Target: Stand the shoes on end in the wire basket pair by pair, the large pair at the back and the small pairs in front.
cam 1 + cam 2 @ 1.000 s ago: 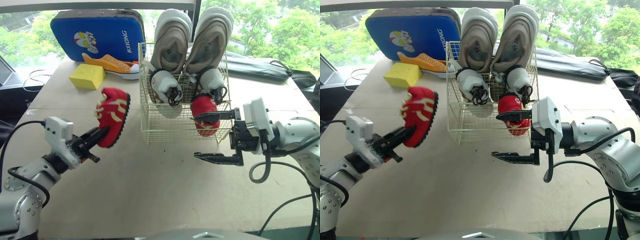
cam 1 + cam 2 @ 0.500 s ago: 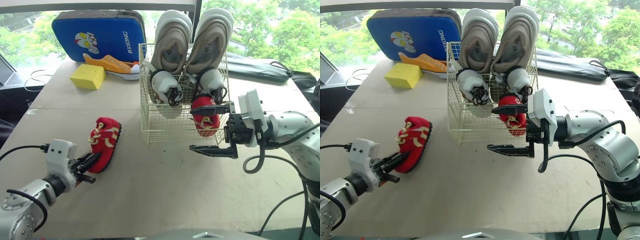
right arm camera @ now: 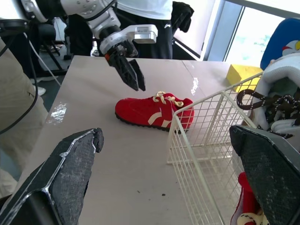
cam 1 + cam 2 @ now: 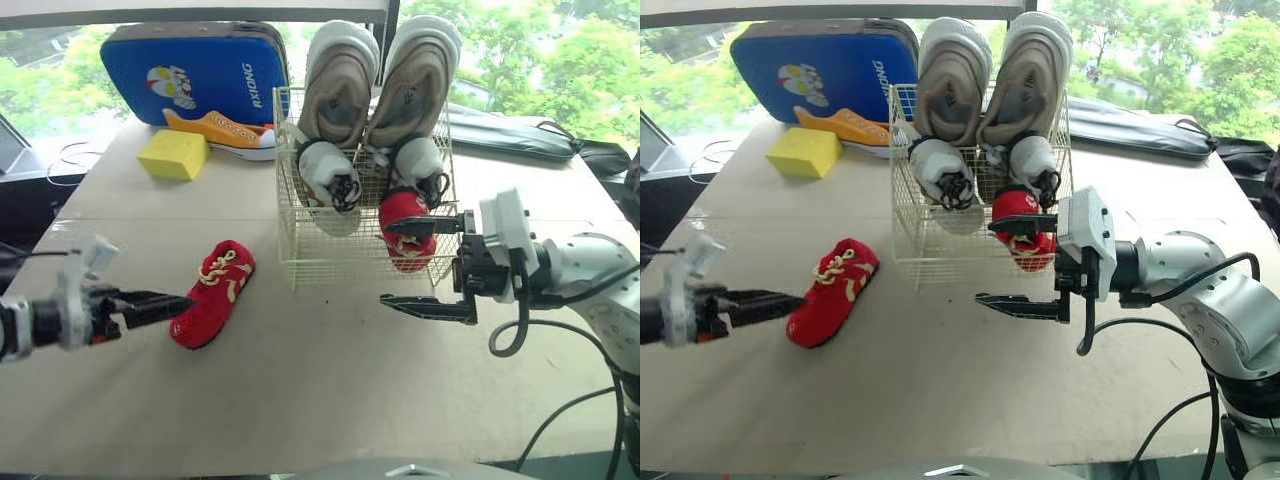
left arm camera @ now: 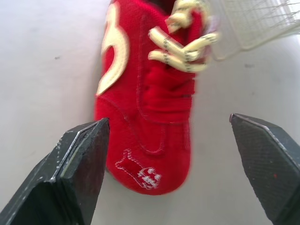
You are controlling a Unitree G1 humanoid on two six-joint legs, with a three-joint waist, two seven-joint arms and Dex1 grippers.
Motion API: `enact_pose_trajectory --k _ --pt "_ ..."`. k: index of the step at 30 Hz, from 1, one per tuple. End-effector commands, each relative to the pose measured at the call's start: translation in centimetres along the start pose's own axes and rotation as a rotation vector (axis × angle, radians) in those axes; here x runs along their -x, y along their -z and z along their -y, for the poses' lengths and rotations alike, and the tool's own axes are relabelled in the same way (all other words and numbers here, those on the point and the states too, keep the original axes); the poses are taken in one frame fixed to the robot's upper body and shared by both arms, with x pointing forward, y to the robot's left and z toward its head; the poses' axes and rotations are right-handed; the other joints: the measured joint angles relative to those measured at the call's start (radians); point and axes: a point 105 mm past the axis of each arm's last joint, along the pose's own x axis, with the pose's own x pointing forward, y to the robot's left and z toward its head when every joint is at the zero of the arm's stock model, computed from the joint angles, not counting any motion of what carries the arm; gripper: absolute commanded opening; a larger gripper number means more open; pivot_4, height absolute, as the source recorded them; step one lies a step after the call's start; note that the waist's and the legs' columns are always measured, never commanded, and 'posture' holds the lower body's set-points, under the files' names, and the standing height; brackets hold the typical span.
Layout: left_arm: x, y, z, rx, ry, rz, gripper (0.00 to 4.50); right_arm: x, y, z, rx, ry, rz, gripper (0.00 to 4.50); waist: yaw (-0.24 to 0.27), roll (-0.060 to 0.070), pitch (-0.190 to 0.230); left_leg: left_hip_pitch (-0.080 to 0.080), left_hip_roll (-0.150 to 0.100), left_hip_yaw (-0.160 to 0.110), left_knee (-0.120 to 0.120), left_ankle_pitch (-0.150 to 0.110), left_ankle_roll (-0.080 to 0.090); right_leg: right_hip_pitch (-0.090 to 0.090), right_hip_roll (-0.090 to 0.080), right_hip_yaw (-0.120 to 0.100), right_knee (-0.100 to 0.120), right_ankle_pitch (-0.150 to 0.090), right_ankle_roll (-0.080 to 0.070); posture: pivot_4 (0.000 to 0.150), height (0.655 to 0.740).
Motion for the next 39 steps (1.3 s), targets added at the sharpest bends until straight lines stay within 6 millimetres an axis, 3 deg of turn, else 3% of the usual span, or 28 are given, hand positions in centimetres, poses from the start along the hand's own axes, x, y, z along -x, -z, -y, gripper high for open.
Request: enact_pose_trajectory --k 1,7,10,13,16,20,22,25,27,31,33,35,39 --pt "-1.1 -0.3 -1.1 -0.016 0.056 -0.066 4.48 0.5 -1.0 -0.3 0.047 0.034 0.003 4.50 -0.002 0.000 0.000 0.000 0.000 0.001 0.000 0.001 0.001 0.000 0.000 0.001 -0.001 0.000 0.000 0.150 0.7400" --pt "-5.6 0.1 -4.5 -0.059 0.058 -0.181 4.48 1.2 -1.1 -1.0 0.056 0.099 -0.027 4.50 0.002 -0.002 0.000 0.000 -0.001 0.003 -0.001 0.001 0.003 -0.001 0.000 0.002 -0.001 0.003 -0.004 0.150 0.7400" --pt "-7.0 1.1 -4.6 -0.035 0.126 -0.227 3.70 1.5 -1.2 -1.3 0.057 0.124 -0.044 4.50 0.004 -0.001 -0.001 0.001 -0.001 0.003 0.000 0.001 0.003 0.001 -0.001 0.001 0.000 0.003 -0.004 0.150 0.7400" --pt "-7.2 2.4 -3.5 0.018 0.253 -0.273 2.54 2.2 -1.4 -1.7 0.057 0.156 -0.063 4.50 0.000 -0.001 -0.002 0.001 0.000 0.004 0.000 0.001 0.004 0.001 -0.002 0.001 0.000 0.000 0.000 0.150 0.7400" --pt "-6.8 0.6 -2.0 0.098 0.359 -0.099 1.51 2.7 -1.2 -2.0 0.048 0.180 -0.082 4.50 -0.005 0.000 -0.002 0.001 0.001 0.004 0.000 0.001 0.004 0.001 -0.006 -0.001 -0.001 0.000 0.000 0.150 0.7400" --pt "-3.7 -2.5 0.5 0.155 0.484 0.137 0.38 3.0 -1.0 -2.2 0.039 0.191 -0.083 4.50 -0.005 -0.006 0.000 -0.002 0.001 0.004 0.000 -0.001 0.006 -0.001 -0.010 -0.002 -0.001 0.001 0.000 0.150 0.7400" --pt "-2.3 -3.5 1.9 0.158 0.522 0.199 0.24 3.1 -0.9 -2.3 0.038 0.190 -0.081 4.50 -0.005 -0.009 0.000 -0.007 0.002 0.001 0.001 -0.001 0.006 -0.006 -0.010 -0.003 -0.001 0.004 -0.003 0.150 0.7400" --pt "0.4 -6.2 7.2 0.061 0.632 0.344 0.23 4.0 -0.6 -2.7 0.048 0.174 -0.080 4.50 -0.001 -0.009 0.000 -0.013 0.002 -0.003 0.003 0.000 0.006 -0.008 -0.010 -0.004 -0.003 0.005 0.000 0.150 0.7400" --pt "0.8 -7.7 10.1 -0.030 0.678 0.437 0.22 4.5 -0.5 -2.8 0.066 0.148 -0.083 4.50 0.006 -0.008 0.001 -0.013 0.000 -0.007 0.004 -0.001 0.006 -0.005 -0.011 -0.006 -0.004 0.005 0.001 0.150 0.7400" --pt "-1.7 -10.5 14.0 -0.208 0.631 0.660 0.22 5.0 -0.2 -2.9 0.084 0.110 -0.090 4.50 0.021 -0.003 0.001 -0.009 -0.003 -0.011 0.008 -0.001 0.001 0.004 -0.005 -0.008 -0.009 0.007 0.012 0.150 0.7400" --pt "-3.3 -11.5 15.4 -0.358 0.518 0.768 0.22 5.1 -0.2 -2.7 0.090 0.110 -0.092 4.50 0.022 -0.004 0.001 -0.009 -0.004 -0.012 0.008 0.000 -0.002 0.004 -0.004 -0.007 -0.008 0.008 0.013 0.150 0.7400" --pt "-4.4 -13.3 15.4 -0.429 0.334 0.972 0.22 5.3 -0.3 -2.5 0.093 0.120 -0.094 4.50 0.021 -0.005 0.001 -0.010 -0.003 -0.012 0.008 0.005 -0.010 0.003 -0.003 -0.005 -0.007 0.012 0.006 0.150 0.7400" --pt "-6.0 -13.1 16.7 -0.659 0.204 1.114 0.22 5.5 -0.2 -2.5 0.095 0.133 -0.111 4.50 0.020 -0.005 0.000 -0.010 -0.001 -0.009 0.005 0.008 -0.008 0.004 0.002 0.001 -0.013 0.014 -0.004 0.150 0.7400"
